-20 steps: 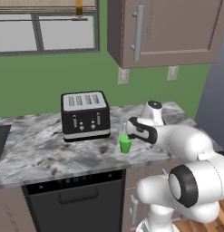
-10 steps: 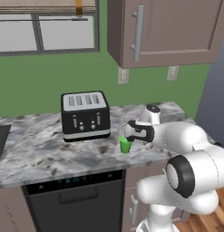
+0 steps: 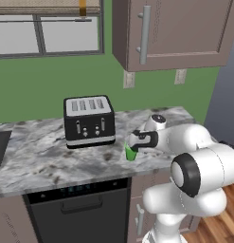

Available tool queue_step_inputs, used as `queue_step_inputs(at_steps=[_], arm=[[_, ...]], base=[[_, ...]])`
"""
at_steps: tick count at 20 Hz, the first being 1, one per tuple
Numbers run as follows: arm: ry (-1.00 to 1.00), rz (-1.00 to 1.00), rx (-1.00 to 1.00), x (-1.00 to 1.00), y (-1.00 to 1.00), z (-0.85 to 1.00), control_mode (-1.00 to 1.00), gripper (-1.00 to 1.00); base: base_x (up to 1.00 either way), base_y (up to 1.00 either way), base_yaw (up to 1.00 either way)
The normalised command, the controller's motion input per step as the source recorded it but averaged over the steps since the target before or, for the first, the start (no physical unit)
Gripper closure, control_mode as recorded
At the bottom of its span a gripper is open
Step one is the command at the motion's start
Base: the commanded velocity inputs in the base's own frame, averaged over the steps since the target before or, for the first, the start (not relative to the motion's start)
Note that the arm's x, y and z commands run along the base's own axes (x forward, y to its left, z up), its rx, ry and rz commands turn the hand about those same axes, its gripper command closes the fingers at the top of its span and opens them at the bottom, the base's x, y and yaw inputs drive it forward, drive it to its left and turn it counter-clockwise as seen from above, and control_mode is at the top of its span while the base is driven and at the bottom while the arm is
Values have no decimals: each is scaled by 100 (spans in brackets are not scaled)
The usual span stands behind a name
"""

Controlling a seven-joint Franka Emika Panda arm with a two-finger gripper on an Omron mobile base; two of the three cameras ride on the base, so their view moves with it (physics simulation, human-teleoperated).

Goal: Place the pitcher and cup on the dining counter for serving.

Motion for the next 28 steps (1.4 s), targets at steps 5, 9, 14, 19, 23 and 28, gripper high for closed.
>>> queue_step_inputs(at_steps=[5,9,14,19,23,28], arm=[[0,0,0,0,0,0,-100,100],[-1,0,0,0,0,0,-100,100],[-9,0,0,-6,0,11,-100,100],[-11,0,0,-16,0,39,-100,100],[-15,0,0,-28,0,74,-100,100],[-11,0,0,-27,-4,94,-100,100]], base=[[0,0,0],[0,0,0],[0,0,0],[0,0,0],[0,0,0],[0,0,0]])
